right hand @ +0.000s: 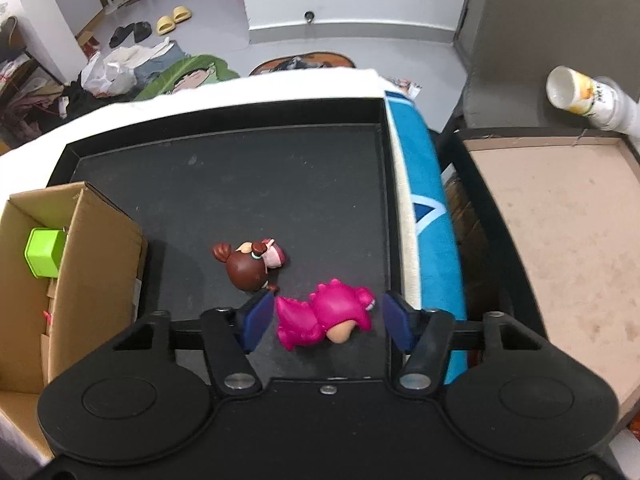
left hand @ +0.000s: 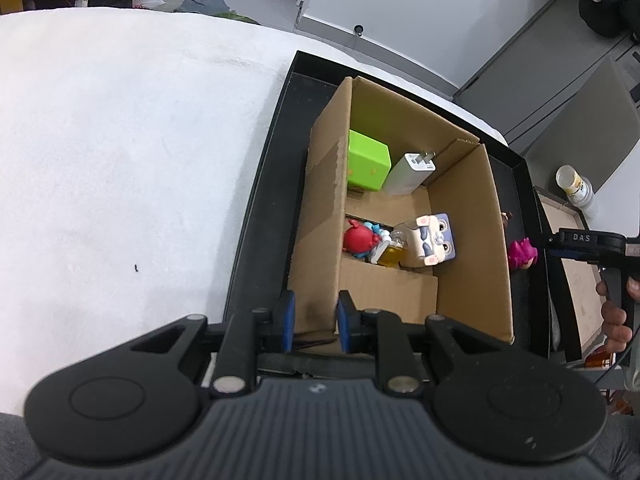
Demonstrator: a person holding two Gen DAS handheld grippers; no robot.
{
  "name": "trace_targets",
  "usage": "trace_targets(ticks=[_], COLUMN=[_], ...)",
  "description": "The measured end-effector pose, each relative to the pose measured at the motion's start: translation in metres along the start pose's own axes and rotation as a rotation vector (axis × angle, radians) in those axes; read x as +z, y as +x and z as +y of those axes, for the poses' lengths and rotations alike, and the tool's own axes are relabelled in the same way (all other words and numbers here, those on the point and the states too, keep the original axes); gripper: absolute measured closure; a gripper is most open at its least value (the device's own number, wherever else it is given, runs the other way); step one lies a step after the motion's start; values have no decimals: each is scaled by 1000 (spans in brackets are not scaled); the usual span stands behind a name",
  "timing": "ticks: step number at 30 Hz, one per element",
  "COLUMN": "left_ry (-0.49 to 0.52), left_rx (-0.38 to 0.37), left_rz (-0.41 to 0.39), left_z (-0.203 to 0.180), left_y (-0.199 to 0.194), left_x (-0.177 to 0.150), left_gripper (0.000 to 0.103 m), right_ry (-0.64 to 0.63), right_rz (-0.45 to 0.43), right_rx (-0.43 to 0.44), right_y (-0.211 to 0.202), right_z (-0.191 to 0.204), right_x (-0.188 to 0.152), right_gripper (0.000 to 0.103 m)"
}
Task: Organize rigid objects
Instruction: 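Move the right gripper over to the pink dinosaur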
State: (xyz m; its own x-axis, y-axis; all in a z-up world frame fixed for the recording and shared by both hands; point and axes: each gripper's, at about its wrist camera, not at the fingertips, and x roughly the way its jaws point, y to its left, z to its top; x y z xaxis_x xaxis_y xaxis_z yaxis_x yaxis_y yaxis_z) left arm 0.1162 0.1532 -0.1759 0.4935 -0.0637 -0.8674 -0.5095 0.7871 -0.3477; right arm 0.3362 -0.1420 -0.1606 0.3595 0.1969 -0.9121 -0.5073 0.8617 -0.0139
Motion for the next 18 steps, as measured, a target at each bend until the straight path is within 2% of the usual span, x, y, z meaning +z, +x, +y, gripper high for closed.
trace_targets(ticks=[7, 15, 18], left_ry=[12, -3, -9], left_rx=[27, 16, 15], left_rz=[6, 4, 5], left_z=[-5, -2, -1], left_y=[4, 4, 4], left_x=[1, 0, 0], left_gripper=[82, 81, 81], right_ry=[-51, -126, -166], right_rz=[22, 37, 37], right_rx=[1, 26, 6], right_y=[8, 10, 12], right_z=[8, 23, 30], right_x=[0, -3, -5], right_gripper=[43, 41, 37])
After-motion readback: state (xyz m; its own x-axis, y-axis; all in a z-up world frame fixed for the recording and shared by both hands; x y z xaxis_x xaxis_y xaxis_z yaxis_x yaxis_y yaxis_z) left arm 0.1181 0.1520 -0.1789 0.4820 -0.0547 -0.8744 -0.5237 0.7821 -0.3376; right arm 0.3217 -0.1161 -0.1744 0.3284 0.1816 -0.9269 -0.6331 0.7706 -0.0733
